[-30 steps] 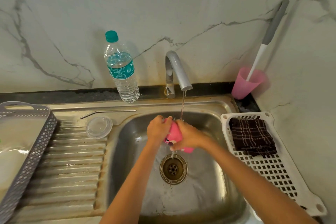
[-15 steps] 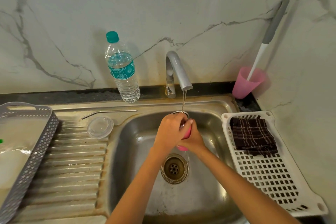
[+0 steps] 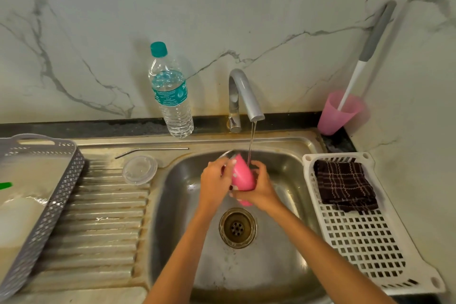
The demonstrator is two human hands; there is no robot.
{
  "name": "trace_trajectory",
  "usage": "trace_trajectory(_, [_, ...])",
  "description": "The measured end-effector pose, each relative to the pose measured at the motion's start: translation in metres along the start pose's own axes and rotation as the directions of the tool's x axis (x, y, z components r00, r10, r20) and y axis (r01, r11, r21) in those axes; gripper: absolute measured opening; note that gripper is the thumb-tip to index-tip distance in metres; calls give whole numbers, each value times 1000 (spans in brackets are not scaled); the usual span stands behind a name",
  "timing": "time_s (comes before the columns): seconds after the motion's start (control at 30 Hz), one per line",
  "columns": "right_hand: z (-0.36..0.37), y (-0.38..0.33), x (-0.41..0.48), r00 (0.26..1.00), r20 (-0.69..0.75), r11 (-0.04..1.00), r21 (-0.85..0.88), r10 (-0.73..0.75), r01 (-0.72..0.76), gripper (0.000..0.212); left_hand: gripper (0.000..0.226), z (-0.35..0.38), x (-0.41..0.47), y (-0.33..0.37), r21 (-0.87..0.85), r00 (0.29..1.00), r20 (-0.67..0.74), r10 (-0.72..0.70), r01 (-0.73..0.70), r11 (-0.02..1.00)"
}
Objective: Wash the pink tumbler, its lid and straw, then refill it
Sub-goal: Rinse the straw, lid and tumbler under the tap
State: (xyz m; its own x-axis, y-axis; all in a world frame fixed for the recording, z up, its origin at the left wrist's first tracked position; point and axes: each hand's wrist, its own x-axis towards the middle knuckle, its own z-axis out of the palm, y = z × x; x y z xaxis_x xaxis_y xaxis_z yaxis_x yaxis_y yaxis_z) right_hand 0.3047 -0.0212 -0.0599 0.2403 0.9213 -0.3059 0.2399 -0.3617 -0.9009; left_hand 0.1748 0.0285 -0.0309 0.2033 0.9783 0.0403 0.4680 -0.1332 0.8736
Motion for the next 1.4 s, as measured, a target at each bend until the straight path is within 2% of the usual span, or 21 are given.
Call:
trace_trajectory(0.07, [-13,4,-8,999,51,1000,5,9,-9,98,24,-6,-3,-5,-278,979,-14,-204,192,941])
trace_trajectory(0.13, [-21,10,-17,998,60,998,66,4,-7,85,21,-8,-4,-10,-498,930,11,-368,324,804])
trace_trajectory(0.2, [-21,8,-24,1000,11,990,144,-4,2,78,22,-8,-7,-14,-606,869,58,-492,422,674])
trace_trajectory(0.27, [-18,-1,-29,1000,-14,978,209,-17,20,77,24,-9,-13,-19,-652,853,96,-513,444,615])
trace_trajectory(0.33, [-12,-13,-33,999,-10,966,254,-52,53,77,22,-13,-22,-22,-652,869,103,-484,427,627])
trace_trajectory(0.47, [2,-34,-35,987,13,969,191,-160,154,76,24,-26,-34,-36,-433,955,19,-297,276,858])
trace_trajectory(0.5, [5,-38,-35,981,16,970,154,-195,190,75,24,-31,-38,-38,-407,967,20,-254,240,882])
trace_trajectory(0.63, [18,-46,-35,966,47,967,47,-254,252,76,34,-51,-53,-39,-527,983,128,-130,178,831])
trace_trajectory(0.83, [30,-44,-37,963,102,968,61,-248,243,82,49,-62,-57,-41,-491,967,235,-97,204,847])
trace_trajectory(0.97, [37,-58,-38,950,167,965,69,-263,254,89,54,-76,-63,-40,-502,986,120,-115,160,850])
trace_trajectory(1.1, [60,-88,-40,897,252,930,39,-364,366,82,57,-109,-72,-41,-569,991,-51,-127,75,819])
trace_trajectory(1.23, [102,-113,-39,839,338,898,52,-427,436,79,83,-147,-84,-58,-617,956,-213,-202,29,786])
trace_trajectory(1.4, [146,-126,-32,805,412,895,64,-426,441,75,60,-177,-91,-77,-589,925,-299,-234,14,808])
